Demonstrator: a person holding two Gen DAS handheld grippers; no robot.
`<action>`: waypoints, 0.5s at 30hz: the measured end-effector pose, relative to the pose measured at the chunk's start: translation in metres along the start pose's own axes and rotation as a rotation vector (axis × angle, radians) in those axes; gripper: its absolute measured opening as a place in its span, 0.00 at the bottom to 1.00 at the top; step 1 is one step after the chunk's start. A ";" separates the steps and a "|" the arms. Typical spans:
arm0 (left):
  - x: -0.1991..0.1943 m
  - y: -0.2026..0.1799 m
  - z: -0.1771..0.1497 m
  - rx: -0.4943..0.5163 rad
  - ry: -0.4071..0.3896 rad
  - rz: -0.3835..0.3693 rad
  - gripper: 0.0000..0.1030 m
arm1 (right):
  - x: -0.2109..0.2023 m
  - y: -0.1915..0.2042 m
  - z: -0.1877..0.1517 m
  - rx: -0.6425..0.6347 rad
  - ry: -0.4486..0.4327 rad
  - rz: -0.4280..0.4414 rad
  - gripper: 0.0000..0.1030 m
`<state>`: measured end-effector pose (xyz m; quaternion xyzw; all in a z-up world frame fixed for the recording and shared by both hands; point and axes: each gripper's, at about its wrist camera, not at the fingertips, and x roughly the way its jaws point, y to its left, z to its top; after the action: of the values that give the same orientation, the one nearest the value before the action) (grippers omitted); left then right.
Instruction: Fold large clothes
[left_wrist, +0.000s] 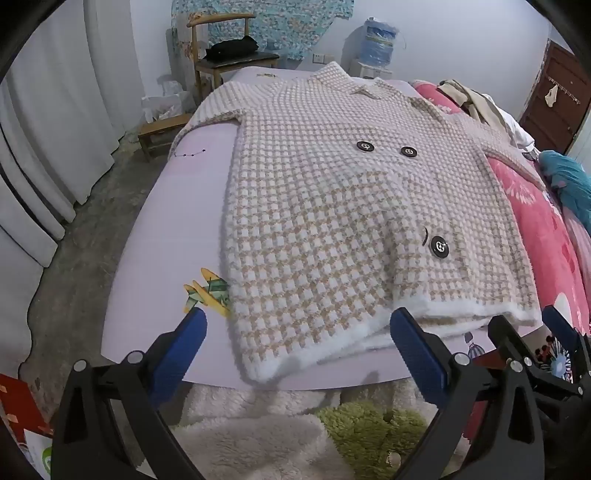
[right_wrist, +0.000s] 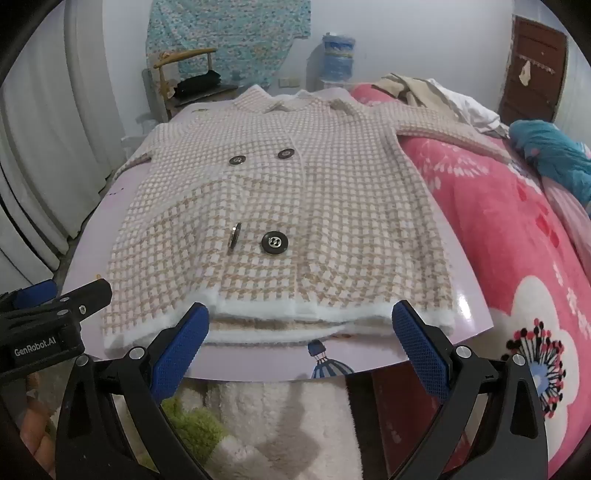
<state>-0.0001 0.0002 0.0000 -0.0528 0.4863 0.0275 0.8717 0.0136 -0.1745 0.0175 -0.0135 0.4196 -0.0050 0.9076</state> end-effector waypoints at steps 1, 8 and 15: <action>0.000 0.000 0.000 0.000 0.004 0.001 0.95 | 0.000 0.000 0.000 0.000 0.000 -0.003 0.92; 0.000 -0.001 0.001 0.000 0.004 0.002 0.95 | 0.001 0.003 -0.001 0.000 0.005 -0.006 0.92; -0.002 -0.004 0.000 0.001 0.003 -0.001 0.95 | 0.002 0.007 -0.002 0.001 0.008 -0.006 0.92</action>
<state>-0.0009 -0.0034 0.0020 -0.0525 0.4876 0.0268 0.8711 0.0137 -0.1680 0.0145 -0.0145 0.4233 -0.0080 0.9059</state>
